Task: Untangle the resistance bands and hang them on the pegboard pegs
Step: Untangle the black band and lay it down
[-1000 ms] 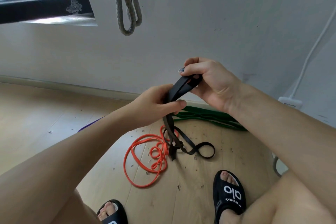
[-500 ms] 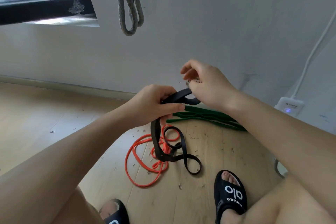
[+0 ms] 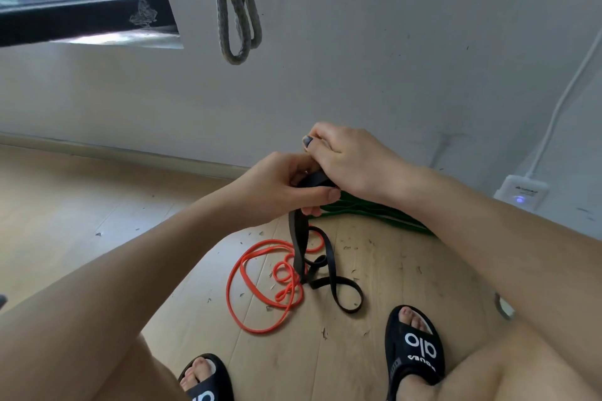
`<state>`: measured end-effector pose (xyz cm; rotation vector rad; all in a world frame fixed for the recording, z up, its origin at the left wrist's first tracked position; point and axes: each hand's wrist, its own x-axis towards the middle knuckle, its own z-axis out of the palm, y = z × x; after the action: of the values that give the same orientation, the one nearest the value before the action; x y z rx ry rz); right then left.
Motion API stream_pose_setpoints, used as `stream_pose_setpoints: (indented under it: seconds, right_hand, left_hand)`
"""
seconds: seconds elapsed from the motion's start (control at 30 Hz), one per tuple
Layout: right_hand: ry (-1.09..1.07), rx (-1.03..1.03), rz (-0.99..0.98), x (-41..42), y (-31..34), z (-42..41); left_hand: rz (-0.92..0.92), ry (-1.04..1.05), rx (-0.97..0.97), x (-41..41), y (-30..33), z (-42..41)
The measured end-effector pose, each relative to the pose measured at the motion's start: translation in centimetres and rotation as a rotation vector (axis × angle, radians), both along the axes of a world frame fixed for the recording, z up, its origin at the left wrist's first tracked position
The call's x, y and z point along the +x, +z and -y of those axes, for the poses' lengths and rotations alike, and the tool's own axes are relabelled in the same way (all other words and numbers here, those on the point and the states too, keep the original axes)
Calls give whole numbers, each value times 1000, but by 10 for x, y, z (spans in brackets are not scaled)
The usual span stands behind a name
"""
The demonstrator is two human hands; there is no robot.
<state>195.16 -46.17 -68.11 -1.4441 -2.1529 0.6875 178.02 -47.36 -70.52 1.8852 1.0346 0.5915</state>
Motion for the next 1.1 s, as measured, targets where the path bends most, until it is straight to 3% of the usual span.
stream_pose_setpoints:
  seconds: [0.1, 0.27, 0.37, 0.6, 0.77, 0.93, 1.1]
  right_hand:
    - [-35, 66, -4, 8, 8, -3]
    - [-151, 116, -242, 25, 16, -11]
    - [-214, 114, -252, 34, 14, -15]
    - [-266, 85, -279, 42, 11, -17]
    - [-280, 73, -311, 43, 14, -17]
    - [-334, 90, -289, 55, 13, -22]
    - [-282, -23, -57, 61, -1, -27]
  left_hand:
    - [-95, -10, -27, -8, -1, -3]
    - [-158, -50, -20, -14, -3, -4]
    - [-234, -41, 37, -14, -7, -5]
    - [-19, -52, -17, -18, 6, 3]
    - [-89, -74, -27, -18, 2, 5]
    - [-98, -26, -68, -17, 6, 7]
    - [-30, 25, -98, -11, 11, 13]
